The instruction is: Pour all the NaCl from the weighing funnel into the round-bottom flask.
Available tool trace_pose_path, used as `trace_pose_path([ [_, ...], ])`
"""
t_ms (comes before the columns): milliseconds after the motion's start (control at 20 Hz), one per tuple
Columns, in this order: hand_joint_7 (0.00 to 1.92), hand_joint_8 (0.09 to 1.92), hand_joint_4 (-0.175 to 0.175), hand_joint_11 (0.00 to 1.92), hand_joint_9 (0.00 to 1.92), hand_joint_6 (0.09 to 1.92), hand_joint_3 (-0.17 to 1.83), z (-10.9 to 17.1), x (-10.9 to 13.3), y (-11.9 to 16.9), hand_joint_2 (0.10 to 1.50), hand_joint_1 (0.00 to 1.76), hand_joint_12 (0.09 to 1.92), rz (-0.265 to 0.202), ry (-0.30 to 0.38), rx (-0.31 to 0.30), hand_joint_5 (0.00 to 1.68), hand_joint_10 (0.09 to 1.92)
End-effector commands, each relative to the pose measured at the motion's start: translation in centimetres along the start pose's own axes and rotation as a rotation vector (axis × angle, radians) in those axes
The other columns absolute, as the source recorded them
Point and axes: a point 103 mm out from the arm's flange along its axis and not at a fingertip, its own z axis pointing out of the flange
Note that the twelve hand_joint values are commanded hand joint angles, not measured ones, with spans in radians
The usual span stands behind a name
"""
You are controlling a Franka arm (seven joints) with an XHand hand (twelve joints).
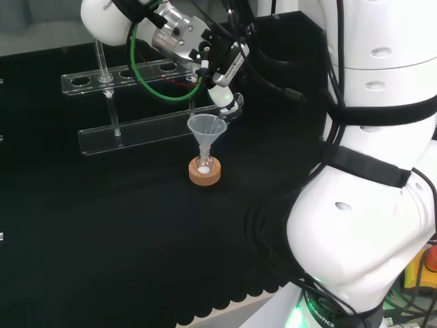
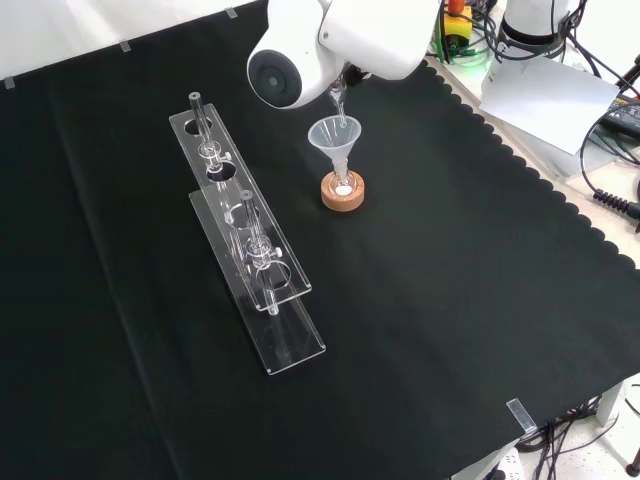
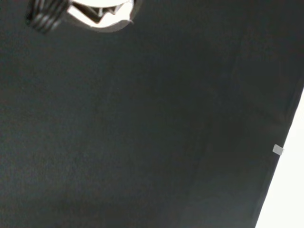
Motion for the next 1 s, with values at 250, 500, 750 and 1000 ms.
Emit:
trace_pose_path([
  [250, 0.38, 0.63, 0.175, 0.34, 0.69, 0.96, 0.73, -0.31, 0.22, -0.05, 0.68, 1.08, 1.32, 0.006, -0.016, 0.010, 1.13, 0.55],
  [500, 0.38, 0.63, 0.175, 0.34, 0.69, 0.96, 0.73, -0.76, 0.37, -0.18, 0.68, 1.08, 1.32, 0.011, -0.028, 0.008, 1.13, 0.56],
  [750, 0.38, 0.63, 0.175, 0.34, 0.70, 0.96, 0.73, -0.82, 0.45, -0.11, 0.68, 1.08, 1.32, 0.015, -0.036, 0.022, 1.13, 0.56],
  [1000, 0.38, 0.63, 0.175, 0.34, 0.70, 0.96, 0.73, -1.03, 0.51, -0.23, 0.68, 1.08, 1.32, 0.017, -0.039, 0.032, 1.13, 0.56],
])
